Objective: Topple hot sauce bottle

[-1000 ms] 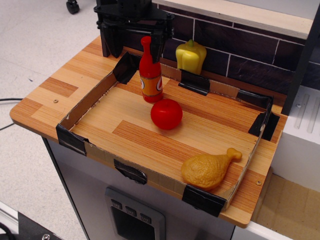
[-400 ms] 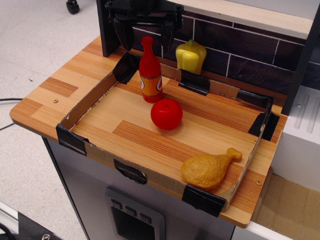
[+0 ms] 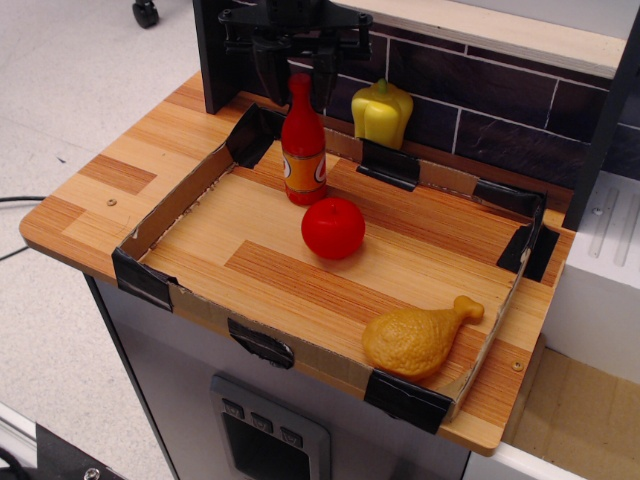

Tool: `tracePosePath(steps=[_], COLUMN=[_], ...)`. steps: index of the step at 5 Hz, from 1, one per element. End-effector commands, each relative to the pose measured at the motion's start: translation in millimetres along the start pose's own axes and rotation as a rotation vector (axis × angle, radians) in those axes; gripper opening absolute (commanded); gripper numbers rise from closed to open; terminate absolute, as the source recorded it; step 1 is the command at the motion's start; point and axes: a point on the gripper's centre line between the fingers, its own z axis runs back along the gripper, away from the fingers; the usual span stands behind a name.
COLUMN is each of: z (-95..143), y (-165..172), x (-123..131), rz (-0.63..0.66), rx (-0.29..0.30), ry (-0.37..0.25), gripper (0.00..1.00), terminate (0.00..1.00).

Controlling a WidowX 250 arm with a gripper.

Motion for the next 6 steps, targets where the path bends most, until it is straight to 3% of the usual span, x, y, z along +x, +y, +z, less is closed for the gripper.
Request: tracePosePath(steps=[1,3,4,5,6], z=[33.1,45.9,40.7,33.7,22.3], y=[4.8,16.5,16.3,15.8,14.3], x=[-0.9,-6.6,-4.9,-3.4,-4.1], rz=[-0.165,-0.316,-0.338,-0.324,-0.319], rx=[-0.042,-0.188,-0.145,-0.133,-0.103], ry=[-0.138,-0.271,-0.388,-0.402,-0.364], gripper=[0.0,0.0,0.0,0.0,0.0], terminate=[0.0,0.0,0.0,0.0,0.0])
